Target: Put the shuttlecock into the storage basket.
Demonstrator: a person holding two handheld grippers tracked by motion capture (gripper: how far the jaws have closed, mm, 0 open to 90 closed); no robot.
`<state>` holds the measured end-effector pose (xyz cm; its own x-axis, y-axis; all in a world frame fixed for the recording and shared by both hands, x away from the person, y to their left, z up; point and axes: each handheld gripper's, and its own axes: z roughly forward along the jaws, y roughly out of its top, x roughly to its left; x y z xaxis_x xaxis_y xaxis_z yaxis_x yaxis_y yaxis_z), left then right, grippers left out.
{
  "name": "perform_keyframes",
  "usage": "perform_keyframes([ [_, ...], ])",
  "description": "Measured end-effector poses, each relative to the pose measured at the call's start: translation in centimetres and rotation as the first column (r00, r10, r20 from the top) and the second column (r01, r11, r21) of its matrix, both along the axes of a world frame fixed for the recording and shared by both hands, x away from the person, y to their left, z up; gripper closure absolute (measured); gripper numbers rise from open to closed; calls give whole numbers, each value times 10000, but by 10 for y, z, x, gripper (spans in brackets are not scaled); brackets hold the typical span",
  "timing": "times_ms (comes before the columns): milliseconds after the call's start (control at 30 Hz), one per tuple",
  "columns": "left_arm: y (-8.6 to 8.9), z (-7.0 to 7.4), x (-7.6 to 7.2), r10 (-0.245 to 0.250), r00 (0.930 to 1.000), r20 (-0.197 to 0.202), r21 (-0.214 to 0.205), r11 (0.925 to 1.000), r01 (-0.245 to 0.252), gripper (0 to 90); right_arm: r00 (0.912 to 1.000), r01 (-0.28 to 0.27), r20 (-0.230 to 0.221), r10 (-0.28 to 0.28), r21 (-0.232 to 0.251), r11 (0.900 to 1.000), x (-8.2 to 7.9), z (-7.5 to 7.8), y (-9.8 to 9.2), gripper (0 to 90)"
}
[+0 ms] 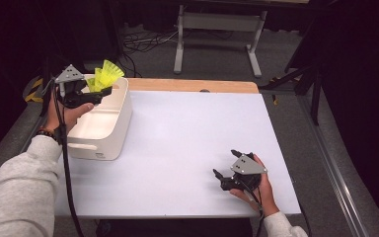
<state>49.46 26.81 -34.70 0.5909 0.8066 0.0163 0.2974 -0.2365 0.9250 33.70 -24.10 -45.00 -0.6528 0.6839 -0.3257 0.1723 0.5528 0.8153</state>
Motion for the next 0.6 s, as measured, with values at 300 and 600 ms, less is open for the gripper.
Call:
perform_keyframes([
  [300,-17,-16,20,51,9914,-1307,1369,9905,129,436,9996,-271,-85,269,-137,9995,-1,-2,4,127],
  [600,-15,-22,34,415,9775,-2068,1656,9862,-69,436,9992,-356,-198,353,-187,9992,-1,-3,6,127],
])
